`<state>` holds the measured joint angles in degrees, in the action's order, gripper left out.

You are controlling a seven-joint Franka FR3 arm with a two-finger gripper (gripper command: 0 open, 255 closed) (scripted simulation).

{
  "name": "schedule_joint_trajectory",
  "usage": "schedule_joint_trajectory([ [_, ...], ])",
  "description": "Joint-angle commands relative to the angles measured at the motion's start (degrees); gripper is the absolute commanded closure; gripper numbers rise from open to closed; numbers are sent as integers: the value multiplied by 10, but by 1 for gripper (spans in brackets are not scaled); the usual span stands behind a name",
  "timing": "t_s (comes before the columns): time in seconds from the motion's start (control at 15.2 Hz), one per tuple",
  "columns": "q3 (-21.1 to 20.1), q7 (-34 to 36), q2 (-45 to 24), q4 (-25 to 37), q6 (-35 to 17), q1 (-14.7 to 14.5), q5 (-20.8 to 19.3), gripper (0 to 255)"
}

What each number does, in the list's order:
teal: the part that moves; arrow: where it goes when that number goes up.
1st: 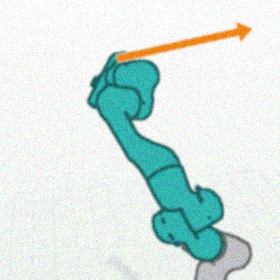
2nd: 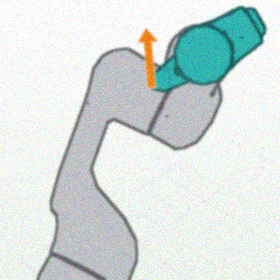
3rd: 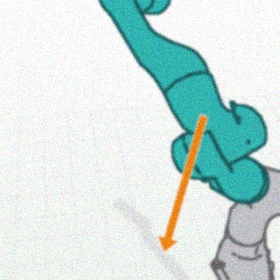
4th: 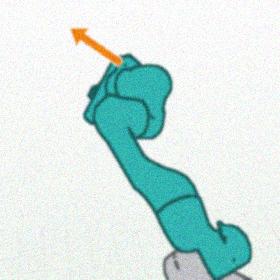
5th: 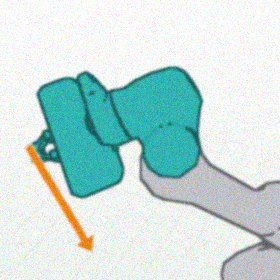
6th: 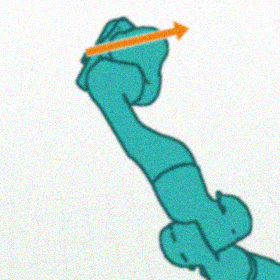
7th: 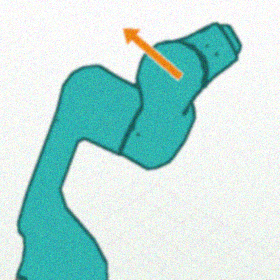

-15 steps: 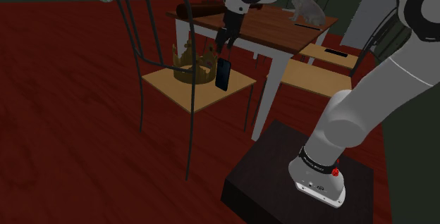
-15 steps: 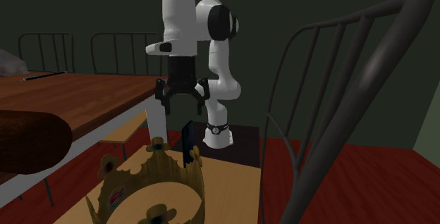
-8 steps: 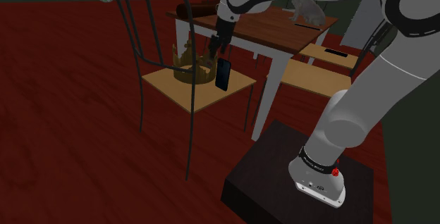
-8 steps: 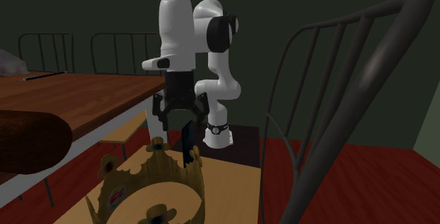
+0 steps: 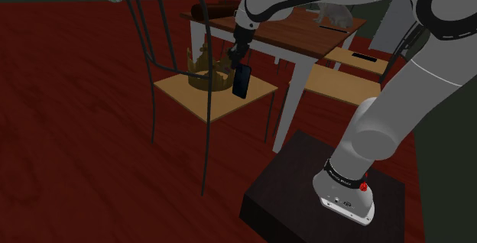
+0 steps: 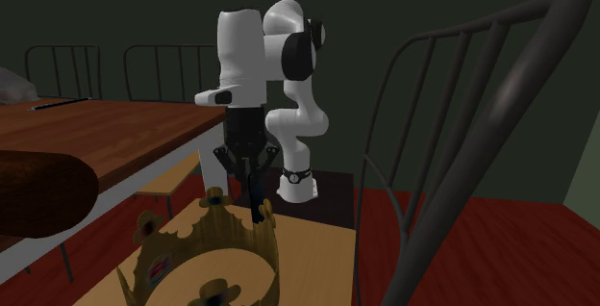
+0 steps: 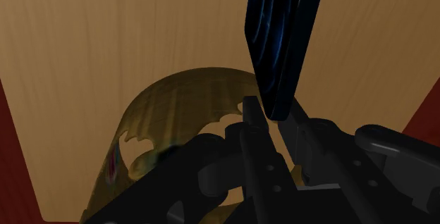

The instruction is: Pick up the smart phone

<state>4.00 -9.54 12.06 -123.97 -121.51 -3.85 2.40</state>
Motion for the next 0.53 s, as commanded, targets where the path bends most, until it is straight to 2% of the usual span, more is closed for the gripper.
schedule_joint_trajectory([
  [0.0, 0, 0, 0, 0, 0, 0, 0, 255],
  [0.33, 0, 0, -1, 1, 1, 0, 0, 255],
  [0.46, 0, 1, 2, 14, 16, 0, -1, 255],
])
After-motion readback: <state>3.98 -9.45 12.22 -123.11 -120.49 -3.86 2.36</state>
